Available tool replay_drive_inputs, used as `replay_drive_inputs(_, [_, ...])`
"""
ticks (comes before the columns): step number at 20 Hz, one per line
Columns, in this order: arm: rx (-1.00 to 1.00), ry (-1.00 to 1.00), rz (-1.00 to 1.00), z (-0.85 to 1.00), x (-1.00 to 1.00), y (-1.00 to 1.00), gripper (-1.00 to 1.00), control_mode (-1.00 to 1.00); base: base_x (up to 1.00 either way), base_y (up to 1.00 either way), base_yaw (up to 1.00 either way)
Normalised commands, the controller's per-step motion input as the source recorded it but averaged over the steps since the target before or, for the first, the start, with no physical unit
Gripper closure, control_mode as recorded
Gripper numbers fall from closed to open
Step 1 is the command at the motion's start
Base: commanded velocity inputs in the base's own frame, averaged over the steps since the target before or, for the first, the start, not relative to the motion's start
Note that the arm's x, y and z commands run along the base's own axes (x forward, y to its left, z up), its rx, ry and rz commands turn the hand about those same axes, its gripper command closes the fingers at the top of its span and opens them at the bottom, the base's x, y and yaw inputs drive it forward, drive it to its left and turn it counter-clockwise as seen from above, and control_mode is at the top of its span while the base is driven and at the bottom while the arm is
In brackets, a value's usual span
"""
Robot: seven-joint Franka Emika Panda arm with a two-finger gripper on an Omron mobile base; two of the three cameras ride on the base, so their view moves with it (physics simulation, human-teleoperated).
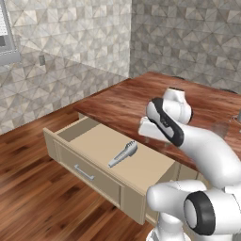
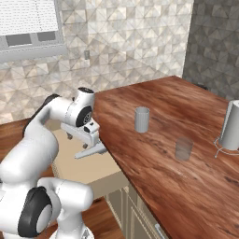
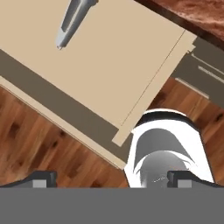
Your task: Take the tongs from the drawer on the left and place them on the dining counter next to the tray containing the kebab skewer.
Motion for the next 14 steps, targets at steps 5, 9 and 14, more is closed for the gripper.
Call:
replay_drive_inputs(5, [0.00, 0.03, -0.10, -0.38, 0.23, 0.45, -1.00, -1.00, 0.00, 0.00, 0.00])
replay_drive_inputs(9, [0.00, 0.07, -0.03, -0.34, 0.00, 0.48, -1.00, -1.00, 0.00, 0.00, 0.00])
replay_drive_inputs(14, [0.00, -0.02, -0.03, -0.42, 0.02, 0.23, -1.00, -1.00, 0.00, 0.00, 0.00])
